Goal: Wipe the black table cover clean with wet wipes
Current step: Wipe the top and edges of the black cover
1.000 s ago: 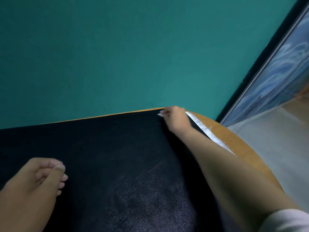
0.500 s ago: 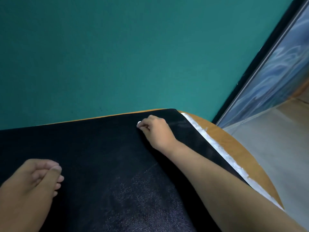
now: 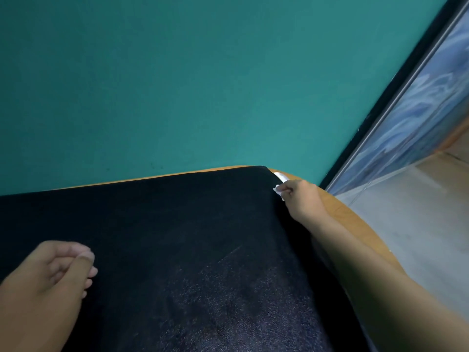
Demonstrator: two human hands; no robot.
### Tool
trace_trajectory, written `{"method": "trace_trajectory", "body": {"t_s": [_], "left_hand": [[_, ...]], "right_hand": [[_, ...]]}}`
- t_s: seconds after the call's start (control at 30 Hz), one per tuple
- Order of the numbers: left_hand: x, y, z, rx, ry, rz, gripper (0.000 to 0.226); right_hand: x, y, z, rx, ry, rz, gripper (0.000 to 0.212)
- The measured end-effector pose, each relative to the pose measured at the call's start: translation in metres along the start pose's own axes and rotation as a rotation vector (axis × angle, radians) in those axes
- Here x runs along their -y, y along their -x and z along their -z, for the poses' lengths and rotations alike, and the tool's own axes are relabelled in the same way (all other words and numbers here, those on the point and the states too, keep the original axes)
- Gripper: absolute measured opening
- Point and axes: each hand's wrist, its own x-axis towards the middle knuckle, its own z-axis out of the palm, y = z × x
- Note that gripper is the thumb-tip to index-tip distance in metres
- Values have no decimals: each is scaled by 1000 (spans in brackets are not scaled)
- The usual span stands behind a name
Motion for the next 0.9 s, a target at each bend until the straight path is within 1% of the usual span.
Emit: {"method": "trace_trajectory", "body": {"t_s": [0.1,0.17,0.27,0.33,0.4,0.47,0.5,0.57,0.7,0.8,0.9], "left_hand": [[-7,-3,5,34,0,66,8],[-11,0,8,55,-19,66,7],[-16,12,6,-12,-27,-30,10],[-16,18,3,-49,-8,-49,11],[-14,16,2,-73,-22,-18,10],[-6,5,3,-98,-47,63,11],[-2,1,4,-90,-51,103,12],[-1,1,5,-60,-72,112,11],[-29,37,5,-71,-36,-14,16],[-40,52,7,-65,-23,-48,21],[-52,64,12,-55,-5,-65,18]], "right_hand": [[10,-23,-3,21,-19,-68,27],[18,-41,-11,26,0,-100,28],[31,-68,-27,28,27,-103,24],[43,-81,-34,17,-19,-108,29],[47,-93,-41,-20,-66,-138,34],[47,-99,-45,-17,-74,-142,31],[45,-99,-46,1,-62,-134,28],[42,-94,-40,36,-38,-101,28],[35,-66,-12,109,-30,10,12],[27,-30,0,160,28,86,20],[26,9,-1,133,26,143,19]]}}
